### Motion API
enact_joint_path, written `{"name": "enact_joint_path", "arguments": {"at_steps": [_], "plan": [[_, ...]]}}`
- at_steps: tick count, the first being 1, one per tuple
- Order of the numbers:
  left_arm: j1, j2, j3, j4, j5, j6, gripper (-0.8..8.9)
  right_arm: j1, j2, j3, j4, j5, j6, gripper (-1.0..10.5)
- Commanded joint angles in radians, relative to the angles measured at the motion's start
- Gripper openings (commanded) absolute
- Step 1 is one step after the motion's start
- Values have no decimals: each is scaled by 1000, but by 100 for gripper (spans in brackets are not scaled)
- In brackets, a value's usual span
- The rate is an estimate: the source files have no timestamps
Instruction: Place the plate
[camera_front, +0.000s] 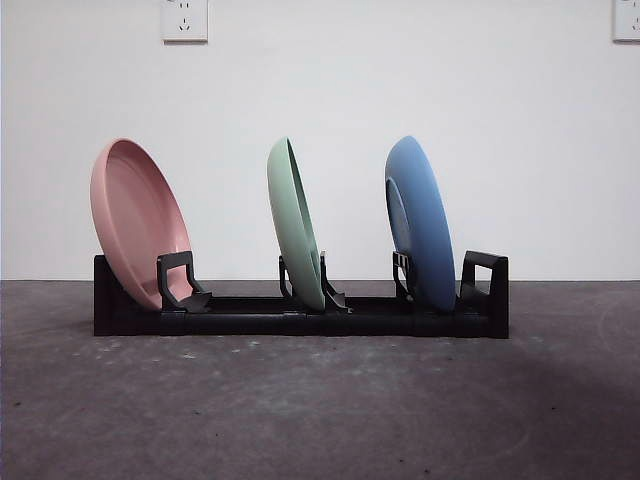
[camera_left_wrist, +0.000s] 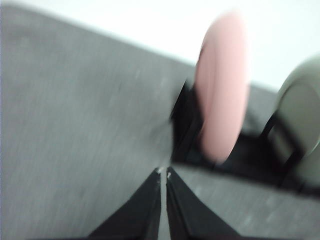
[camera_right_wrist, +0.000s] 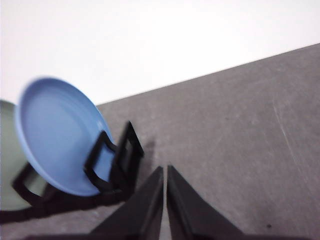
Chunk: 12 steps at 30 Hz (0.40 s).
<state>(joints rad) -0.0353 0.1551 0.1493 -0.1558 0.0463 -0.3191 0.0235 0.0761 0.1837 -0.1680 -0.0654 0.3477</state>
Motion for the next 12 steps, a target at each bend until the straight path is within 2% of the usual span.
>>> {"name": "enact_joint_path", "arguments": {"at_steps": [1,7,12], "plan": [[-5,84,100,21,-4,-15,16,1,63,83,-40,-28,37,10],[-24,333,325,-29,53,-14,15,1,249,274,-132,-203,35,11],[-56,547,534,-127,153,25,15,1,409,432,-206,-371,28,11]]}}
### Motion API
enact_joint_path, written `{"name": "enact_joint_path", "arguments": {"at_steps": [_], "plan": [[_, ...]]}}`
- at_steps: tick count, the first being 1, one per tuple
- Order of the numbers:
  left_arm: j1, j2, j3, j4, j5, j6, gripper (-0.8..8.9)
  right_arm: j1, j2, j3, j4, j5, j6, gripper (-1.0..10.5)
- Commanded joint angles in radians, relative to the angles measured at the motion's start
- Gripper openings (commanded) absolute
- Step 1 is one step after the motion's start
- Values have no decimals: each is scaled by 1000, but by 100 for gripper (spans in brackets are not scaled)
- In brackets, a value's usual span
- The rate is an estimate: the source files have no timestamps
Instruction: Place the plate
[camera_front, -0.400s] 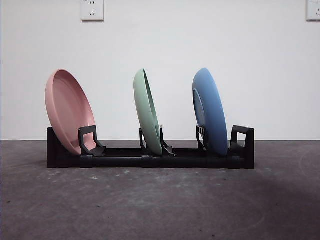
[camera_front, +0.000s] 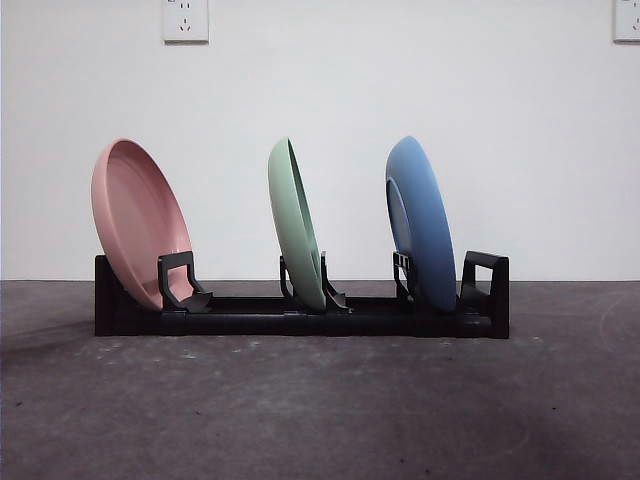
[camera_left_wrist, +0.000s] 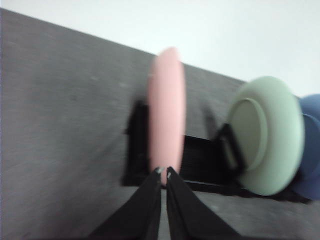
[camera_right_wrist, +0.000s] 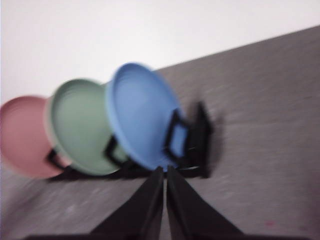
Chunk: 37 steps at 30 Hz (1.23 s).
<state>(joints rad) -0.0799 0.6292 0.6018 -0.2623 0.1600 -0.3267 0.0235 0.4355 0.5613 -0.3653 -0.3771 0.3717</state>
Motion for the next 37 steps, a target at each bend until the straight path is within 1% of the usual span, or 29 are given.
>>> {"name": "enact_joint_path", "arguments": {"at_steps": [1,6,11,13,15,17,19,23,26,28,29,31,33,35,37], "plan": [[-19,104,116,-41,60,40,15,1,75,80,-18,-93,2,10],[-58,245,274,-145,205,80,15,1,209,214,-103,-263,-43,11],[-93,321,374,-240,346,132,15,15,297,296,-153,-367,-146,11],[-105,337,400,-273,374,146,16,22,317,306,-152,-409,-189,11],[-116,340,411,-288,374,167,16,28,330,307,-154,-455,-219,11],[-125,337,411,-289,374,182,19,36,336,307,-169,-472,-250,11],[-134,337,411,-291,374,196,19,47,336,307,-177,-462,-276,11],[-145,337,411,-315,374,195,33,64,335,307,-175,-456,-280,11],[-145,338,411,-331,374,195,40,78,335,307,-175,-428,-280,24],[-145,338,411,-331,374,195,97,90,335,307,-174,-400,-280,119],[-145,338,411,-331,374,195,151,95,335,307,-174,-389,-280,204],[-145,338,411,-331,374,194,278,106,335,307,-174,-372,-279,381],[-145,338,411,-333,374,189,424,114,335,307,-174,-359,-279,503],[-145,338,411,-341,374,183,512,121,335,307,-174,-356,-279,517],[-145,337,411,-353,374,179,536,127,335,307,-170,-356,-278,517]]}}
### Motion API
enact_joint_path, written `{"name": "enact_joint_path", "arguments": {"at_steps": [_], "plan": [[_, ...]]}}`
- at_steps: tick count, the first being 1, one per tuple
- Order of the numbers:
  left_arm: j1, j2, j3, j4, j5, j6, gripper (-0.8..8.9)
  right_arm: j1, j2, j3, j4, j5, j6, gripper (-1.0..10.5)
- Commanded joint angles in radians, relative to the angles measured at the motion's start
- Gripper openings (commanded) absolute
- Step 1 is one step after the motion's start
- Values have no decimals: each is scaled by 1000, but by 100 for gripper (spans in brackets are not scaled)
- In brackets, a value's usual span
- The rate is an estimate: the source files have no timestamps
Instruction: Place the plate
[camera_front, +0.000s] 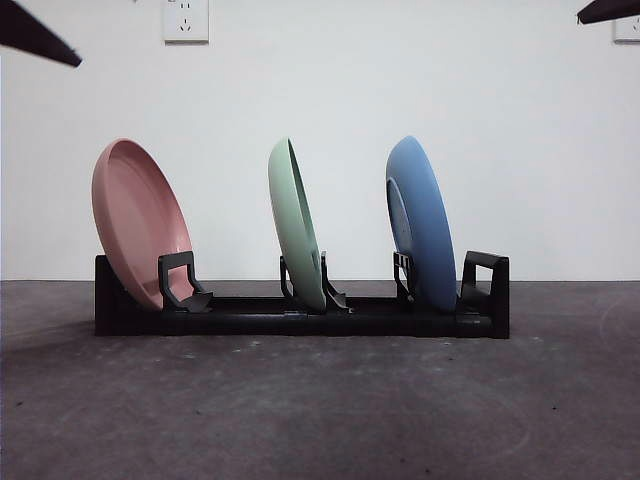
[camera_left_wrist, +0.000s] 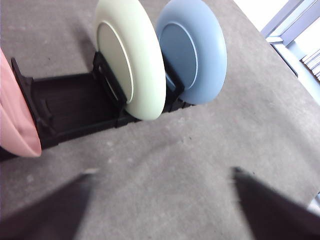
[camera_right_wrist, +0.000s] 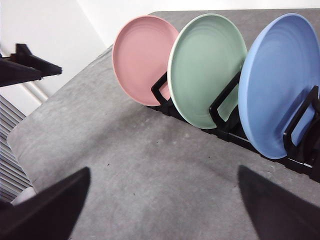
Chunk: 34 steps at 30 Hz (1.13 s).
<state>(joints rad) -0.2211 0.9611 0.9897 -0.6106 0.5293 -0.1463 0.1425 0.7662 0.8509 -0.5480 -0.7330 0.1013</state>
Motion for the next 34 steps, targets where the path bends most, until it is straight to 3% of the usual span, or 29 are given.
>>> {"name": "enact_joint_path", "arguments": {"at_steps": [1,13,34], "plan": [[-4,5,23,-13,5,-6,535,12,4,17,16,0,-5,517],[-4,-81,35,-150,6,-30,534,66,96,70,15,5,102,516],[-4,-368,36,-241,40,-30,531,85,838,621,8,3,162,515]]}}
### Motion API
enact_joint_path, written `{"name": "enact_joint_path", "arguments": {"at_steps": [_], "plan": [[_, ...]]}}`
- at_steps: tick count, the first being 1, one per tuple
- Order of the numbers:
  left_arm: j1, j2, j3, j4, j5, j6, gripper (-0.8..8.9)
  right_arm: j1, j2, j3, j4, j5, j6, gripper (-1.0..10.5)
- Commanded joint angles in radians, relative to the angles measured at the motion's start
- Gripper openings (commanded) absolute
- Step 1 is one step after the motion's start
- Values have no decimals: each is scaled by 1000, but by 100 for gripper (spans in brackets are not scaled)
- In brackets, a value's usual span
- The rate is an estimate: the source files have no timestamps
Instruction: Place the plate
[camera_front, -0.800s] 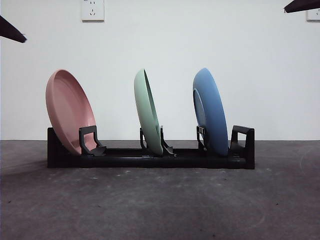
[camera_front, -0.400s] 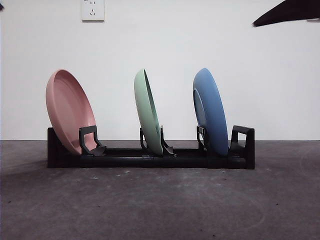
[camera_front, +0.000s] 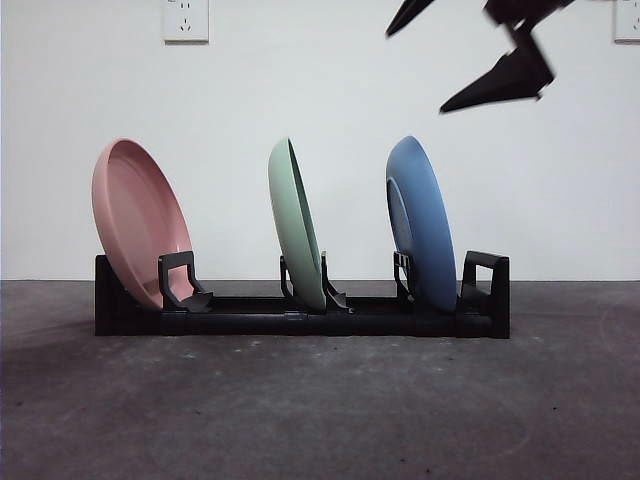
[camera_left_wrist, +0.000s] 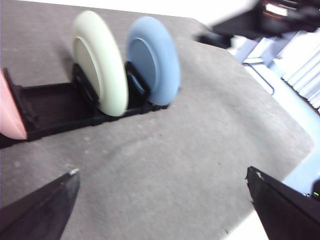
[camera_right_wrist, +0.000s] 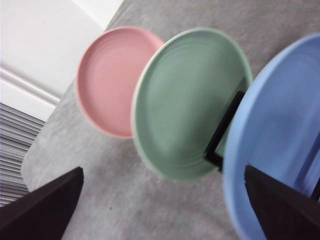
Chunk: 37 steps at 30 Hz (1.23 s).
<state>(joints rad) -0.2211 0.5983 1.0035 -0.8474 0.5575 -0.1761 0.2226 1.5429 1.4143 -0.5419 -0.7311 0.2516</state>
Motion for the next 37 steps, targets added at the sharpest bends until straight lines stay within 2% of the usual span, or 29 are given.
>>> {"name": "enact_joint_path", "arguments": {"at_steps": [1,4,9,15,21,26,32,37], "plan": [[-4,-14,22,-12,12,0,531,5,96,84,2,7,12,514],[-4,-27,22,-27,12,0,531,5,159,129,2,31,13,505],[-4,-32,22,-46,12,0,531,5,226,156,33,53,11,426],[-4,-32,22,-52,12,0,531,4,275,156,48,67,2,112],[-4,-31,22,-51,12,8,531,2,266,157,44,77,32,12],[-3,-31,22,-51,12,19,531,2,199,188,10,68,79,12],[-4,-31,22,-50,11,34,531,2,8,198,-109,58,85,12],[-4,-31,22,-50,11,33,531,19,-169,196,-279,59,-30,12]]}}
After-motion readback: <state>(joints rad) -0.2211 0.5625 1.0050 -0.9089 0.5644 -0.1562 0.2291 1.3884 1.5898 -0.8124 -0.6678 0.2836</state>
